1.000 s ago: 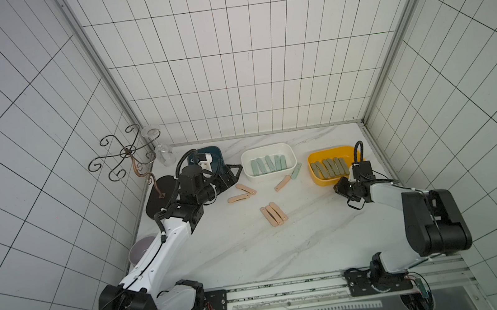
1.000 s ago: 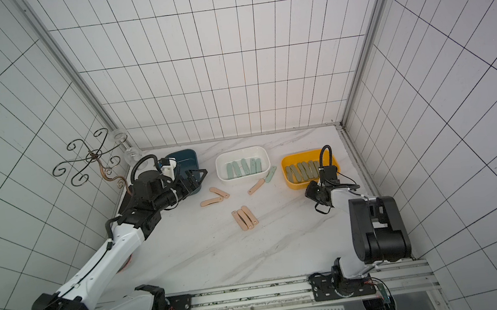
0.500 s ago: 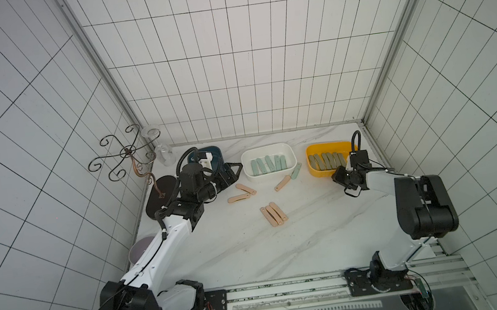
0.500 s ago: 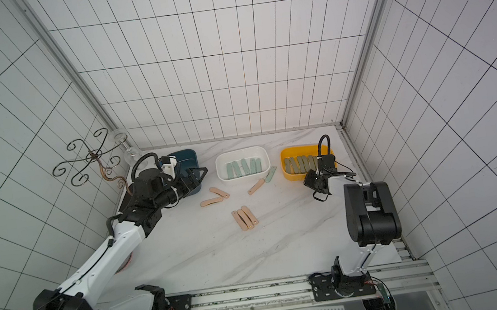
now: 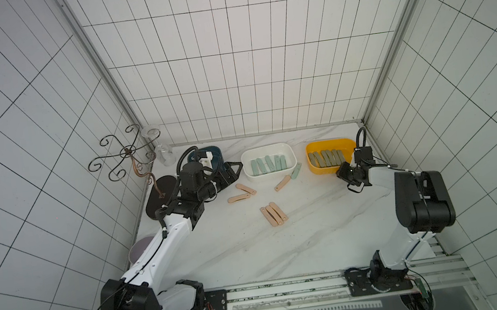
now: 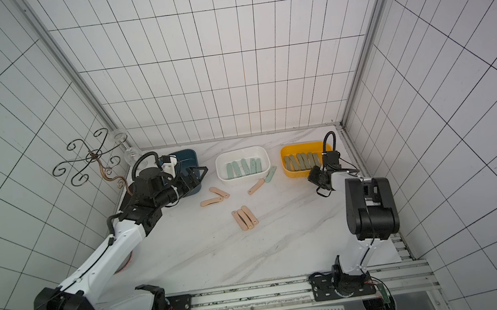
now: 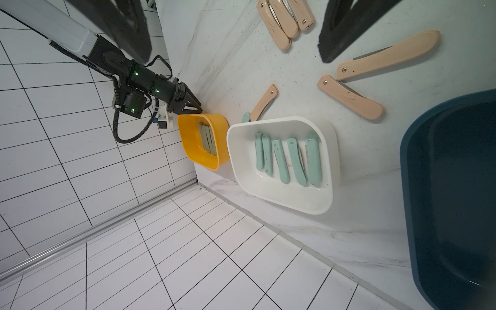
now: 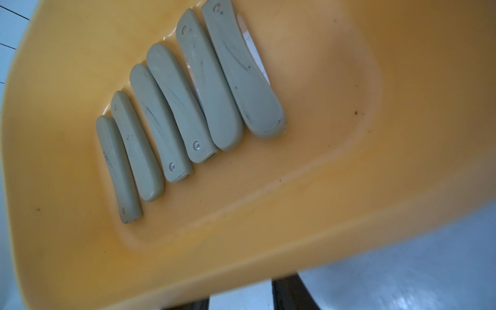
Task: Place the fruit knives into the storage box by color
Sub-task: Move the storage box to the center of the board, then adjust the storage box at the center of the board.
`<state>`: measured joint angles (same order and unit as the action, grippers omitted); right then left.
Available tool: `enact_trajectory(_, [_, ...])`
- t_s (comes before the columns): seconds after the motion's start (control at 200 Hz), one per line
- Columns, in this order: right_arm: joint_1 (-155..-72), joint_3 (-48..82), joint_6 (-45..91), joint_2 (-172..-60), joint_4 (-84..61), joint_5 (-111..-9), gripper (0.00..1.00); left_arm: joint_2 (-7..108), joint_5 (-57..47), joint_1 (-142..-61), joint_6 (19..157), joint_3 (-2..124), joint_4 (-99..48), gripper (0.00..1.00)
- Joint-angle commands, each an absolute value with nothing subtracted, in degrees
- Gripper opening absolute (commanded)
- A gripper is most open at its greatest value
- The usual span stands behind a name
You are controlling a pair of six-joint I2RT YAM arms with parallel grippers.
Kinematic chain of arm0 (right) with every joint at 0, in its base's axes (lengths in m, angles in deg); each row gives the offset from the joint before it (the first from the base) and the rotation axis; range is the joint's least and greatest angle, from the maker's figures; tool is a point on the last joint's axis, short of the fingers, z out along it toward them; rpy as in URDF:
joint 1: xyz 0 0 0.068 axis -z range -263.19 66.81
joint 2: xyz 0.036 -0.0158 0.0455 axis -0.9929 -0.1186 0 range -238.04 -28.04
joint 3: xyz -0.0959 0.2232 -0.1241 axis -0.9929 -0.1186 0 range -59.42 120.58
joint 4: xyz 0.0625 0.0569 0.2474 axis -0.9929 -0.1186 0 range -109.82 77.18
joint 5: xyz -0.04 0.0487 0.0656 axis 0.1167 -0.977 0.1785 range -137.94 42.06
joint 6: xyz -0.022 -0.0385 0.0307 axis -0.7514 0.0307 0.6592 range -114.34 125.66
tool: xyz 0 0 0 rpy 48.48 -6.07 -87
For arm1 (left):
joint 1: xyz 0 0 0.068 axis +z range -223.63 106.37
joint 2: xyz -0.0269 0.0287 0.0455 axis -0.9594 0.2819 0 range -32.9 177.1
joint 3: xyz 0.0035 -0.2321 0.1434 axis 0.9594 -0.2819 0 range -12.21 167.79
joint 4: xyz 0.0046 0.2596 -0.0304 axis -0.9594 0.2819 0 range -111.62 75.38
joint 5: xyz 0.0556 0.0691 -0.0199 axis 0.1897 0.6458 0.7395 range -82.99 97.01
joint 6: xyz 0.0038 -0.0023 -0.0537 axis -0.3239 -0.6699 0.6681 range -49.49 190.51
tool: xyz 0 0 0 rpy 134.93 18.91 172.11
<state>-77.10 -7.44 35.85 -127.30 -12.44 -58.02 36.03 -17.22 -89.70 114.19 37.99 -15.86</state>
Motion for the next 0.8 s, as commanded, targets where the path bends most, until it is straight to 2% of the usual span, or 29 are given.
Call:
enact_trajectory(0.0, [-76.77, -2.66, 35.21, -125.53, -12.26, -61.47, 0.38, 35.98, -17.60, -89.80, 113.80, 39.56, -17.05, 0.97])
enact_trajectory(0.125, [-78.00, -6.43, 36.84, -121.24, -10.40, -64.95, 0.38, 35.78, -17.47, -89.80, 114.01, 39.13, -17.18, 0.97])
enact_trajectory(0.315, [-85.40, -8.02, 38.04, -117.73, -10.48, -63.43, 0.40, 35.27, -17.65, -89.80, 114.37, 38.70, -17.40, 0.97])
enact_trajectory(0.515, [-93.50, -4.50, 39.48, -120.46, -10.53, -61.01, 0.40, 34.60, -17.72, -89.80, 114.37, 38.94, -17.13, 0.97])
enact_trajectory(0.795, [-97.50, 1.40, 40.08, -128.09, -11.10, -58.36, 0.36, 34.25, -17.95, -89.71, 113.97, 39.21, -16.61, 0.97])
